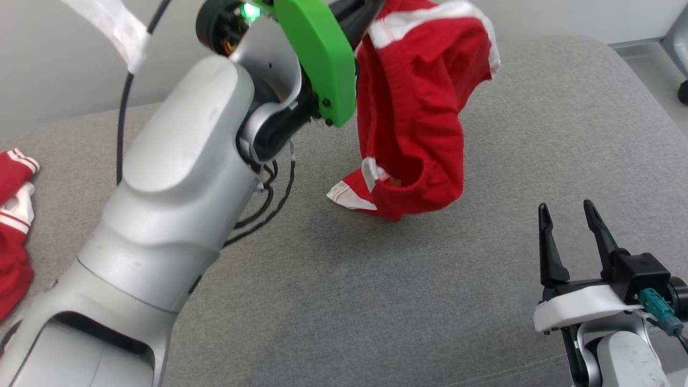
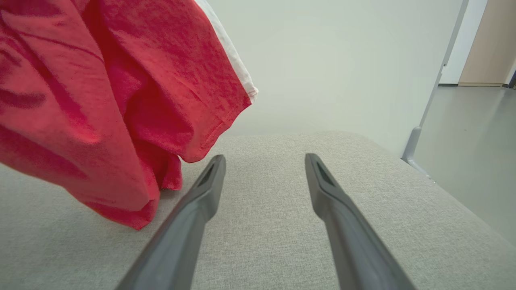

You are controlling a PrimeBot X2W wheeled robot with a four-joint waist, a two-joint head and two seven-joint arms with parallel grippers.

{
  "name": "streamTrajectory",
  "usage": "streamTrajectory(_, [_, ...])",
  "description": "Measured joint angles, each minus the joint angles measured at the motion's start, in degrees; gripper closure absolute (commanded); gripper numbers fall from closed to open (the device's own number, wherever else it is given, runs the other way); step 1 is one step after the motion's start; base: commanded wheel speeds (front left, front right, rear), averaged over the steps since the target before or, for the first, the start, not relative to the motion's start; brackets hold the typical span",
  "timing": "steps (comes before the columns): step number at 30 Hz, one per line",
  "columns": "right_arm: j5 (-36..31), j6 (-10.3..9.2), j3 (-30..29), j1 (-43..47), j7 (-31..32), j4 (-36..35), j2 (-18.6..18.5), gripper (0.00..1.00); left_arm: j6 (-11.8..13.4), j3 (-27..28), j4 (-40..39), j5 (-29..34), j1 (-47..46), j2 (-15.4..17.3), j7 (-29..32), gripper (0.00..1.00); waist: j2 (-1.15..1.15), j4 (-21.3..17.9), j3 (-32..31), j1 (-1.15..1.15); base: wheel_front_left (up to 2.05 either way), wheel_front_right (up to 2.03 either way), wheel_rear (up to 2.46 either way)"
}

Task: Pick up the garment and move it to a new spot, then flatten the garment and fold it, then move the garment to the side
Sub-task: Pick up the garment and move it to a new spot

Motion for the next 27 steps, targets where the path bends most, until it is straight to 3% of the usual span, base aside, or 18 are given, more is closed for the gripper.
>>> streamTrajectory(13, [0.9,0.0,-0.7,-0.2,0.0,-0.8,0.0,0.0,1.4,1.4,10.5,-6.6,24.6,2.2,-9.6,1.0,0.0,-1.9,3.9,0.0,0.0,0.0,0.0])
streamTrajectory(21, [0.8,0.0,-0.9,-1.0,0.0,-0.7,0.0,0.0,4.4,2.4,16.5,-5.9,28.5,3.6,-16.1,1.0,0.0,0.4,5.1,0.0,0.0,0.0,0.0])
streamTrajectory(25, [0.8,0.0,-0.4,-1.5,0.0,-0.5,0.0,0.0,4.4,2.0,18.7,-5.0,28.5,3.3,-17.9,1.0,0.0,1.3,5.6,0.0,0.0,0.0,0.0])
streamTrajectory(26, [0.8,0.0,-0.4,-1.6,0.0,-0.5,0.0,0.0,4.4,2.0,19.1,-4.8,28.5,3.1,-18.4,0.89,0.0,1.4,5.6,0.0,0.0,0.0,0.0])
streamTrajectory(27, [0.8,0.0,-0.3,-1.7,0.0,-0.4,0.0,0.0,4.4,2.0,19.4,-4.6,28.4,2.8,-19.3,0.53,0.0,1.6,5.7,0.0,0.0,0.0,0.0])
